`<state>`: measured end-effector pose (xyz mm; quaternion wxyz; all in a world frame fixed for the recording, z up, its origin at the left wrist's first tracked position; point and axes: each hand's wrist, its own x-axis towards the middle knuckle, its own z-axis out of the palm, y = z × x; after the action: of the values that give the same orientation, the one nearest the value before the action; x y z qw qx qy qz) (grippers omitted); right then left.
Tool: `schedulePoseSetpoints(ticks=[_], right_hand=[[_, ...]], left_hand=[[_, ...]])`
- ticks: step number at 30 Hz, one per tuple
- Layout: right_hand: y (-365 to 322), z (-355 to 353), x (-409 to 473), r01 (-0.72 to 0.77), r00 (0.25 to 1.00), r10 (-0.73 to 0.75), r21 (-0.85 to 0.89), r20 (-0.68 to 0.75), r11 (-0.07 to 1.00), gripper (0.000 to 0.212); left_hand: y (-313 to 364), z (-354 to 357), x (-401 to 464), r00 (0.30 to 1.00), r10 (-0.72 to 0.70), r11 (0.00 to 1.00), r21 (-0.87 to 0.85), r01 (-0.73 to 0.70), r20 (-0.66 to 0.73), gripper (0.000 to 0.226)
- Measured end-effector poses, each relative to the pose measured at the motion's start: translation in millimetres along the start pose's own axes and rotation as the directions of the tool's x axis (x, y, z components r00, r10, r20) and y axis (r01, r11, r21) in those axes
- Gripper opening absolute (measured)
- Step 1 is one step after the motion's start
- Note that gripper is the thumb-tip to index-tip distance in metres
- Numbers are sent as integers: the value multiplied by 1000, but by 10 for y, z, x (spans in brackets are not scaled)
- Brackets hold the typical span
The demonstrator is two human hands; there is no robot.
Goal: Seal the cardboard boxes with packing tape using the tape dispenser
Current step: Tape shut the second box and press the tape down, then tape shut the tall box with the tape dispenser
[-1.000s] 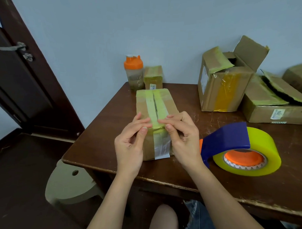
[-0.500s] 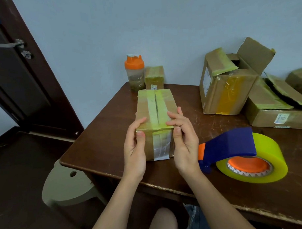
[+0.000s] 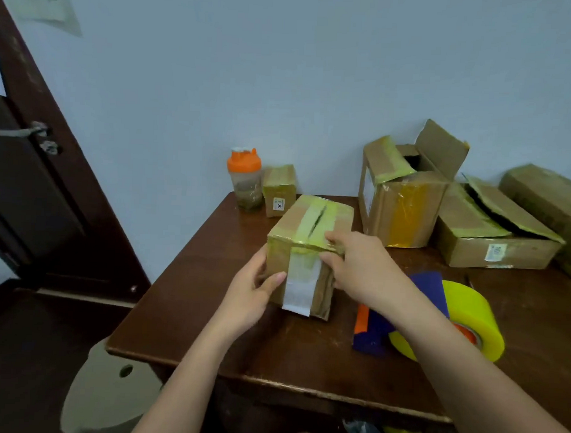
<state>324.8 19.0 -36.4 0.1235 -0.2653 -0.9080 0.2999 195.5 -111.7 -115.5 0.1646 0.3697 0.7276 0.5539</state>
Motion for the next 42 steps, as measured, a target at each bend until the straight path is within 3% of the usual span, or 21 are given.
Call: schedulePoseSetpoints(ticks=[3,6,9,11,14,16,20,22,24,26,30,37,42], right_hand=[[14,-266,324,-52,999,51,-210,-8,976,28],[133,-359,715,-73,997,66,-311,-35,947,34],[275,-333,1042,-80,995,92,-299,28,951,43],[337,-327,1216,-59,996,75,-266,50,962,43],[361,-333,1437,-38,997,53,-231,60,972,42],[369,-317,1554,-43,995,62,-238,72,970,43],[413,-282,1688,-16,996,34,-226,77,974,60],[474,-295,1709,40,996,-60,-246,-72,969,61],[543,-342,1716,22,925,-189,-452,-328,892,48],[633,-411,1721,-112,858,-204,-558,-472,822,57],[894,-448,1737,-305,924,120,-512,-362,803,93],[1002,-480,1617,-314,912,137,-442,-387,840,50],[944,-540,1368,-318,884,91,-449,-458,835,46]], left_hand=[[97,74,359,999,27,999,28,-28,42,52],[72,202,740,999,6,987,160,3,-51,55],[-25,349,1032,967,-150,892,393,223,-208,69],[-61,457,1203,941,-278,910,261,322,-194,66],[-76,579,1441,910,-394,918,-97,384,-131,39],[-92,607,1588,906,-399,915,-130,382,-143,36],[-61,607,1731,906,-422,896,-163,412,-31,87],[-55,613,1761,914,-406,898,-178,403,21,90],[-96,648,1801,922,-387,907,-179,382,12,83],[-116,713,1815,918,-395,904,-182,386,-15,70],[-83,834,1759,917,-400,905,-157,394,-2,40],[145,823,1556,937,-333,939,-55,340,109,25],[346,782,1359,959,-250,968,17,250,136,23]])
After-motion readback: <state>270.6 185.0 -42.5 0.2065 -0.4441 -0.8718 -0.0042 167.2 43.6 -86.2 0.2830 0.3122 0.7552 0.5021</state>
